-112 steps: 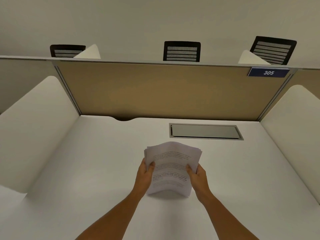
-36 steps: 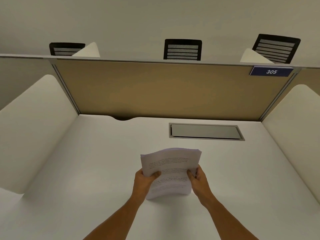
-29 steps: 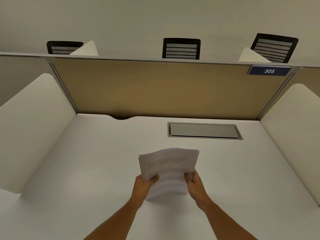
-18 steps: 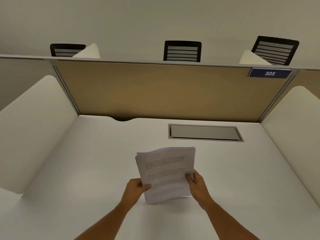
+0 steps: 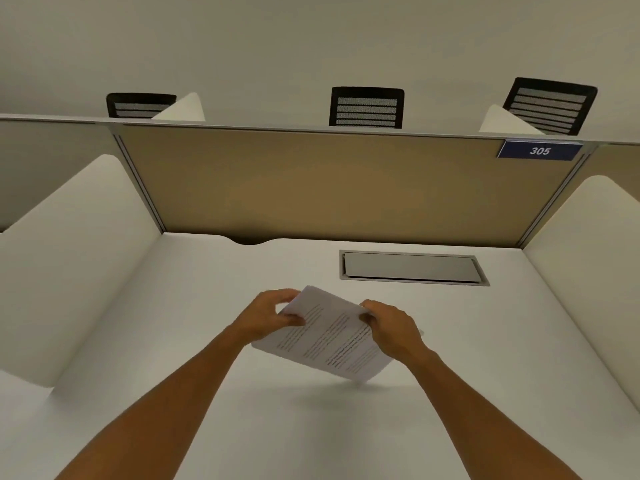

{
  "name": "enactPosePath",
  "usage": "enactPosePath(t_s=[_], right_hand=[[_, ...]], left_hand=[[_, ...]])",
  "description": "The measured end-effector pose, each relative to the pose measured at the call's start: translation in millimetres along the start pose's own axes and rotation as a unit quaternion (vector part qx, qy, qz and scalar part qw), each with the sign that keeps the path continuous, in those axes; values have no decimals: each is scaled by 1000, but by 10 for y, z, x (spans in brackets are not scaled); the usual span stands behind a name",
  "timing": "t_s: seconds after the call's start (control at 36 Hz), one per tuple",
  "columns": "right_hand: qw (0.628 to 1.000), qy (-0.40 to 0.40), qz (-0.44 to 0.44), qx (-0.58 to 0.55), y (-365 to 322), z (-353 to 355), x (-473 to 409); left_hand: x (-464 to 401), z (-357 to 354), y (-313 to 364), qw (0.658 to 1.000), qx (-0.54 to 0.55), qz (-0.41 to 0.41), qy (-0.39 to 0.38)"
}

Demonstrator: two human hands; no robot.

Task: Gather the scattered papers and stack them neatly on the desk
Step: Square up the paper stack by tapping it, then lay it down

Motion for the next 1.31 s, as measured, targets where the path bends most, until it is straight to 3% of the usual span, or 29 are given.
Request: enactPosePath(t_s=[0.14, 0.28, 0.42, 0.58, 0.83, 1.03, 1.31], right_hand=[[998, -23, 20, 48, -28, 118, -55], [992, -118, 22, 24, 132, 281, -57], [977, -152, -17, -150, 429, 485, 34], [895, -99, -81, -427, 720, 265, 224], [787, -84, -198, -579, 893, -443, 427], [823, -67, -228, -516, 857, -621, 489], [831, -50, -222, -508, 748, -731, 381]], left_hand=[[-30, -131, 155, 997, 62, 3, 34], [41, -177, 127, 992, 105, 23, 65], [139, -170, -60, 981, 154, 58, 106], [258, -292, -306, 962, 210, 97, 142], [387, -559, -503, 951, 233, 137, 149], [396, -628, -604, 945, 240, 146, 168], [447, -613, -832, 938, 259, 155, 169]])
Point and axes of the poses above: each hand's wrist, its own x-axis away from the middle knuckle, its own z-axis out of the back of the hand, y = z × x, the point moved 2 cm from there along -x, towards the middle knuckle, and after that the axes turned 10 degrees about -z, right-handed, at the moved point
